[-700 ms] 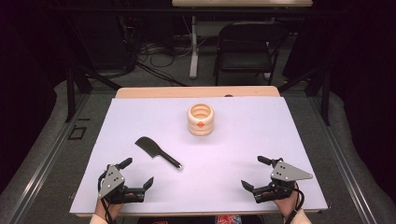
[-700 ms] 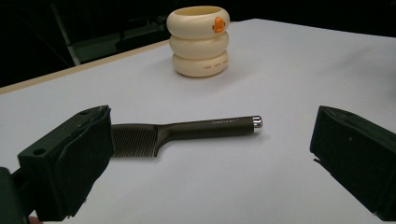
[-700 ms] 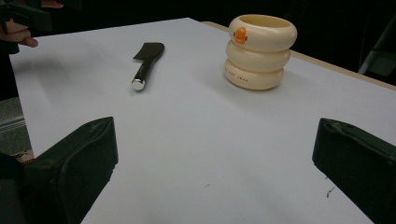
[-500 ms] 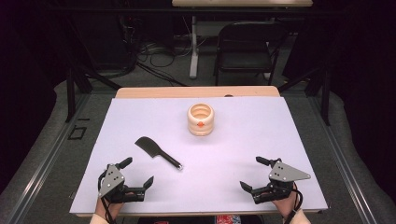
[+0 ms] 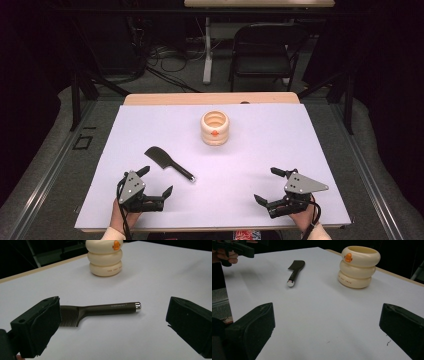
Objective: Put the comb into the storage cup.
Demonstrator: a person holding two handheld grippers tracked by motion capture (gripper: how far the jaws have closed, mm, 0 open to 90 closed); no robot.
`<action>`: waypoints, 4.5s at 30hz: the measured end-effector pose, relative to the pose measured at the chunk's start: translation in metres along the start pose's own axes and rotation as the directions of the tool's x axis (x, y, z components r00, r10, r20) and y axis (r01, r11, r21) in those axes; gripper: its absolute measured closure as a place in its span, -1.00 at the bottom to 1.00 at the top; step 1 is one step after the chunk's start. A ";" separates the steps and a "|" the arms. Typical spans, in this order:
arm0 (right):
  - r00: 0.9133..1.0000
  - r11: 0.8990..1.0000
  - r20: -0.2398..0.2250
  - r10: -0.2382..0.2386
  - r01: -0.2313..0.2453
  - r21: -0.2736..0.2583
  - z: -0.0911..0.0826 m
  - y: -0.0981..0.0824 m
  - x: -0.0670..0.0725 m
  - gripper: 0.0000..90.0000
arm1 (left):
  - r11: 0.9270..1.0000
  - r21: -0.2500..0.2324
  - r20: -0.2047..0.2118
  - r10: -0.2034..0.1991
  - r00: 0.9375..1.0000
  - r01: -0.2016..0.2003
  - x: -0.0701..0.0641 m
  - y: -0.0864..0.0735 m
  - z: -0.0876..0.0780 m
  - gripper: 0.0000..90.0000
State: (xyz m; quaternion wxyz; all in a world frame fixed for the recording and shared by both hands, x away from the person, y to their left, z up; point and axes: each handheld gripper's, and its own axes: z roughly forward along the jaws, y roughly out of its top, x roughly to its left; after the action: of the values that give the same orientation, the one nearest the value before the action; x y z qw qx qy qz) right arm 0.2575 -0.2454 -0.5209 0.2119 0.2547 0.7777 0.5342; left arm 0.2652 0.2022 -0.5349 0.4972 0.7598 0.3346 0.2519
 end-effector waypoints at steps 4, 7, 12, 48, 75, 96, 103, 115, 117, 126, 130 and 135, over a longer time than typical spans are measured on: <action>1.000 1.000 0.000 -0.006 0.006 0.013 0.004 0.000 0.001 -1.00 | 1.000 -0.002 -0.003 -0.017 1.000 0.016 0.003 0.003 0.005 -1.00; 1.000 1.000 -0.005 -0.004 0.004 0.020 0.006 0.000 0.001 -1.00 | 1.000 0.003 -0.007 -0.017 1.000 0.017 0.005 0.006 0.009 -1.00; 1.000 1.000 -0.002 -0.010 0.010 0.016 0.004 0.000 0.001 -1.00 | 1.000 0.021 -0.010 -0.010 1.000 0.010 0.005 0.009 0.020 -1.00; 1.000 1.000 0.005 -0.012 0.012 0.015 0.004 0.000 0.000 -1.00 | 0.987 0.148 -0.003 -0.058 0.998 0.057 0.007 0.035 0.081 -1.00; 1.000 0.999 -0.002 -0.024 0.024 0.033 0.004 -0.001 0.000 -1.00 | 0.970 0.242 0.161 -0.049 0.986 0.009 0.000 0.033 0.103 0.64; 0.999 0.999 -0.013 -0.034 0.035 0.037 0.006 -0.001 0.002 -1.00 | 0.930 0.364 0.238 -0.039 0.970 -0.051 -0.007 0.031 0.106 1.00; 1.000 0.999 -0.011 -0.025 0.026 0.030 0.003 -0.002 0.000 -1.00 | 0.921 0.385 0.239 -0.036 0.970 -0.061 -0.007 0.030 0.107 1.00; 1.000 0.999 0.001 -0.022 0.022 0.027 0.000 -0.002 -0.001 -1.00 | 0.913 0.407 0.210 -0.055 0.976 -0.036 0.004 0.026 0.091 1.00; 1.000 0.999 0.002 -0.020 0.020 0.027 0.000 -0.002 -0.001 -1.00 | 0.912 0.410 0.211 -0.057 0.976 -0.036 0.005 0.026 0.090 1.00; 1.000 0.999 0.004 -0.017 0.016 0.030 0.000 -0.002 -0.002 -1.00 | 0.900 0.434 0.218 -0.056 0.974 -0.045 0.005 0.024 0.085 1.00; 1.000 0.999 0.006 -0.017 0.017 0.033 -0.001 -0.002 -0.001 -1.00 | 0.892 0.451 0.207 -0.066 0.976 -0.035 0.006 0.023 0.082 1.00; 1.000 0.999 0.008 -0.017 0.016 0.034 0.000 -0.002 -0.002 -1.00 | 0.888 0.460 0.192 -0.079 0.978 -0.019 0.010 0.022 0.079 1.00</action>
State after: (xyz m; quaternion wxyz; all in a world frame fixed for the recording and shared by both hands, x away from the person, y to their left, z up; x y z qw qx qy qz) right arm 0.2591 -0.2471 -0.5229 0.2151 0.2540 0.7879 0.5181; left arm 0.3342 0.1572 -0.5437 0.3390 0.8725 0.3431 0.0779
